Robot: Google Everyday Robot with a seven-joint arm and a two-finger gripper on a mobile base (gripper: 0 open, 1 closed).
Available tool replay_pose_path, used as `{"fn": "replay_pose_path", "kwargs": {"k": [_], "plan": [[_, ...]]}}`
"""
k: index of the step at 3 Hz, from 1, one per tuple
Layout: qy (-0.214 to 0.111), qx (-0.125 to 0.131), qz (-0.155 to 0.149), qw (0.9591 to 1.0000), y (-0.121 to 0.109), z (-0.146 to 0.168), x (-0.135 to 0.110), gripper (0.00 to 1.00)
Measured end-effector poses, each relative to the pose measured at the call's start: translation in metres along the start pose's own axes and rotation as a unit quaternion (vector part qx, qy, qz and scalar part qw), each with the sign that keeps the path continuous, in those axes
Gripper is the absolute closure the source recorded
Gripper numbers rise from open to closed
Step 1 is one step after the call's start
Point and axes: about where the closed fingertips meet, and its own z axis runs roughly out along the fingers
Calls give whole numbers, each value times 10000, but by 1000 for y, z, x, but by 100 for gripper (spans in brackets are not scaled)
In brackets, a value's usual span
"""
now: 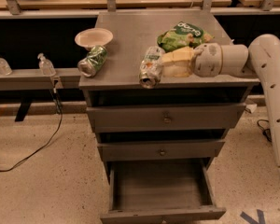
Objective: Pick 7up can from bottom drawer and place on counter
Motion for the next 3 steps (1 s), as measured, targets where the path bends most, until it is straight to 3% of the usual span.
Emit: {"fn": "replay_pose_path", "kwargs": {"k": [1, 2, 3], "plan": [[396, -19, 170, 9991, -2, -2, 25, 100], [844, -271, 733, 9934, 6, -7, 46, 100], [968, -336, 1222, 9872, 13, -6, 50, 100]]}}
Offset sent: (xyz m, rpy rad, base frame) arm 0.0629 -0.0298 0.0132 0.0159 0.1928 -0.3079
